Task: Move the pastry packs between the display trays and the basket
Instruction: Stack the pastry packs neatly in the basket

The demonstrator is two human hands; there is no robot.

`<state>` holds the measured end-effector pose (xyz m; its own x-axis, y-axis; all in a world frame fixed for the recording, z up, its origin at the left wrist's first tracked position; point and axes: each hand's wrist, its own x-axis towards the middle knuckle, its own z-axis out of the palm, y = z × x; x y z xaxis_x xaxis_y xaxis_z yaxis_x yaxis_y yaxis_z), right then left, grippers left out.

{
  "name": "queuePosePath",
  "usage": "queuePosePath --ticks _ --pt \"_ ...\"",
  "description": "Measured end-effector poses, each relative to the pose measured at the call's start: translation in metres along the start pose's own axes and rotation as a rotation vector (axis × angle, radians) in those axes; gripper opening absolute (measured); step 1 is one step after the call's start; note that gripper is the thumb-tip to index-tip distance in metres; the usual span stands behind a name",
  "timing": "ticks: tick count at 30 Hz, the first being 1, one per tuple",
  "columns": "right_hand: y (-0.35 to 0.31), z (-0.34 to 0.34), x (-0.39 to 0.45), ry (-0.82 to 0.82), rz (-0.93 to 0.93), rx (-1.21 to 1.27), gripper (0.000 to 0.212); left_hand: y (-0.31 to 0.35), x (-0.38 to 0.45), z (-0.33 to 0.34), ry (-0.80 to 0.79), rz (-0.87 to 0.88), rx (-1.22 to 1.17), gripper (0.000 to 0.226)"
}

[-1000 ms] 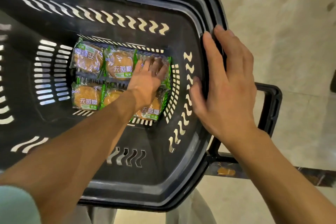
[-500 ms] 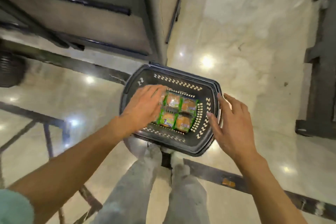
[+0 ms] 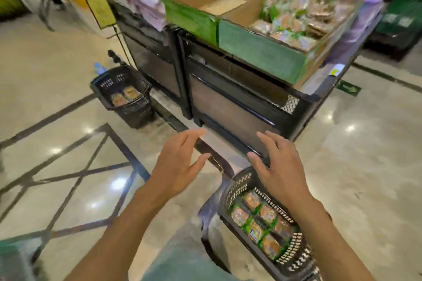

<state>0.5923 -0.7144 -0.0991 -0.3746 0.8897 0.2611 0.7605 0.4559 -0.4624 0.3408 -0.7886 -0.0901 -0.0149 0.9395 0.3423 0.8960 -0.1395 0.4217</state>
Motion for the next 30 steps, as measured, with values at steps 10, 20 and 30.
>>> queuePosePath --ticks 10,20,30 --pt "-0.104 0.073 0.170 0.004 0.033 0.075 0.056 -0.166 0.109 -0.054 0.131 -0.198 -0.184 0.048" --pt "-0.112 0.067 0.284 0.135 0.225 0.056 0.052 -0.203 0.279 -0.035 0.004 0.038 -0.313 0.050" --pt "0.045 -0.003 0.389 0.427 0.374 -0.047 0.043 -0.129 0.485 0.050 -0.122 0.329 -0.349 0.052"
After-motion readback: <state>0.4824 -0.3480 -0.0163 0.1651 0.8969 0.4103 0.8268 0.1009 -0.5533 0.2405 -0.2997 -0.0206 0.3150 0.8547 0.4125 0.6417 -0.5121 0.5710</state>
